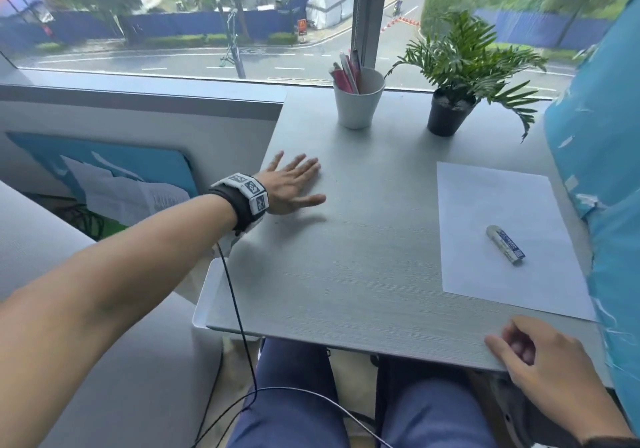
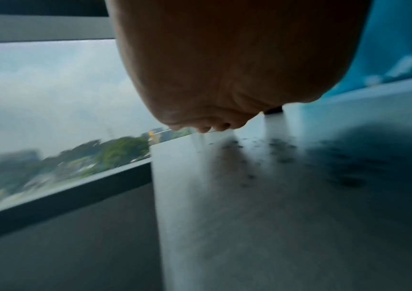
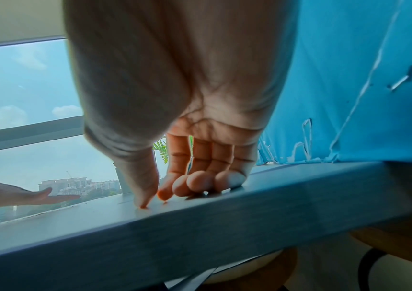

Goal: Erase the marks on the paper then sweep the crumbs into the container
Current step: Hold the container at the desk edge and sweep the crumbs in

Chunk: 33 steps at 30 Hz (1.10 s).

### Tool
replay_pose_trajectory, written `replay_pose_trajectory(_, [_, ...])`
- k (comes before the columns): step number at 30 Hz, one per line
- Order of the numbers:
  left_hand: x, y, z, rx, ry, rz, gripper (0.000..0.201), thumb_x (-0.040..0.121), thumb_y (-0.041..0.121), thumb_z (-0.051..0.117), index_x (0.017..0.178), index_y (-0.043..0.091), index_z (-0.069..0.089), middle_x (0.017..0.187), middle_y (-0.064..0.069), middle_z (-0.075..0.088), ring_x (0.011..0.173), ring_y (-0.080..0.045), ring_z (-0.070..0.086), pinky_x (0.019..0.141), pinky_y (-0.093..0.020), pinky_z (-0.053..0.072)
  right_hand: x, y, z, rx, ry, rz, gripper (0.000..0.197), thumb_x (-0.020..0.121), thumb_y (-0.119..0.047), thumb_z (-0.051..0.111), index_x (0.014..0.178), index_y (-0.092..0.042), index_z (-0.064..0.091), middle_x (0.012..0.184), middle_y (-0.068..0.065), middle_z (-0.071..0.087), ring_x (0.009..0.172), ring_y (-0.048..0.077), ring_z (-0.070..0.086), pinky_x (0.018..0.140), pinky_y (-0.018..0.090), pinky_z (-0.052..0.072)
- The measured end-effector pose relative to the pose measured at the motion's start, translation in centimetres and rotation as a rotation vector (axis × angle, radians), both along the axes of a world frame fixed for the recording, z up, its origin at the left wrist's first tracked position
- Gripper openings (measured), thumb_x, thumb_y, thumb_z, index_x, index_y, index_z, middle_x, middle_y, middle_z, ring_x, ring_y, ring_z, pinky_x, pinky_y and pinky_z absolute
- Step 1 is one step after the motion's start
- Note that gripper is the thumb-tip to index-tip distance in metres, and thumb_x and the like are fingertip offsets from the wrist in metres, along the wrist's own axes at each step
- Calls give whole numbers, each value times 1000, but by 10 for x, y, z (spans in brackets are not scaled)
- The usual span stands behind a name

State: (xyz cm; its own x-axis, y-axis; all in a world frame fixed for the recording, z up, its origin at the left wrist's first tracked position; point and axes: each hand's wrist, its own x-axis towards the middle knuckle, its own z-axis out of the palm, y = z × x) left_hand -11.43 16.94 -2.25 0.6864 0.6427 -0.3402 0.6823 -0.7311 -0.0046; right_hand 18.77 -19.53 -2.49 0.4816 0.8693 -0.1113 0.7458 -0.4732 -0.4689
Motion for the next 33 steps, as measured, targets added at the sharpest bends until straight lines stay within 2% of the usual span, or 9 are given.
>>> replay_pose_trajectory(3, [-10,32,8,-139,-143,161,115,69,94,-4,158,22,-10,165,3,-16,151,-13,-16,121,-46,-15,3,-1,-3,-4,22,-10,29,70,-26,84,57,-24,58,62,-14,60,71,5,56,53,29,47])
replay_pose_trajectory(6, [-14,53,10,-226,-90,156,128,57,101,-6,158,23,-8,165,2,-16,151,-15,-16,121,-45,-14,4,2,-7,-5,27,-41,30,69,-27,84,56,-24,57,63,-18,59,71,5,56,53,29,46])
replay_pose_trajectory(10, [-16,39,1,-220,0,-69,115,69,97,3,156,25,-17,162,4,-25,149,-11,-23,123,-43,-10,3,5,-11,2,17,-93,33,69,-28,84,55,-21,56,58,-14,57,69,7,55,53,30,47])
replay_pose_trajectory(13, [-34,8,-6,-225,-42,-274,97,85,84,14,157,27,-16,163,9,-25,148,-7,-25,122,-36,-15,0,6,-13,18,-6,-93,33,69,-29,84,56,-21,55,61,-13,57,69,8,54,52,28,46])
replay_pose_trajectory(16, [-48,-13,0,-255,-95,-373,90,90,79,16,157,27,-14,164,11,-20,149,-6,-21,121,-36,-15,-1,6,-14,27,-22,-92,30,69,-31,83,66,-24,54,64,-13,57,69,8,54,51,29,47])
replay_pose_trajectory(21, [-1,-2,19,-171,-222,-313,83,95,71,17,158,26,-11,165,7,-17,151,-8,-18,122,-41,-13,-2,7,-11,27,-16,-76,28,70,-34,82,73,-29,54,64,-14,56,69,8,54,53,29,49])
replay_pose_trajectory(26, [68,-8,5,-193,-59,-288,79,99,66,18,159,23,-9,165,4,-16,151,-12,-14,123,-49,-7,1,8,-9,16,20,-91,30,70,-33,82,61,-19,57,56,-10,55,64,8,54,54,31,48])
replay_pose_trajectory(30, [63,-29,-6,-202,-2,-174,86,96,72,18,159,20,-10,165,2,-19,151,-15,-15,123,-48,-7,1,7,-9,17,23,-86,34,72,-32,82,56,-18,55,61,-13,57,45,12,48,54,33,48])
replay_pose_trajectory(33, [35,-40,-2,-157,39,1,92,94,74,20,158,16,-13,164,-1,-21,152,-16,-15,123,-46,-9,1,5,-6,22,41,-66,34,74,-32,81,56,-18,56,49,-5,52,51,20,54,54,32,46])
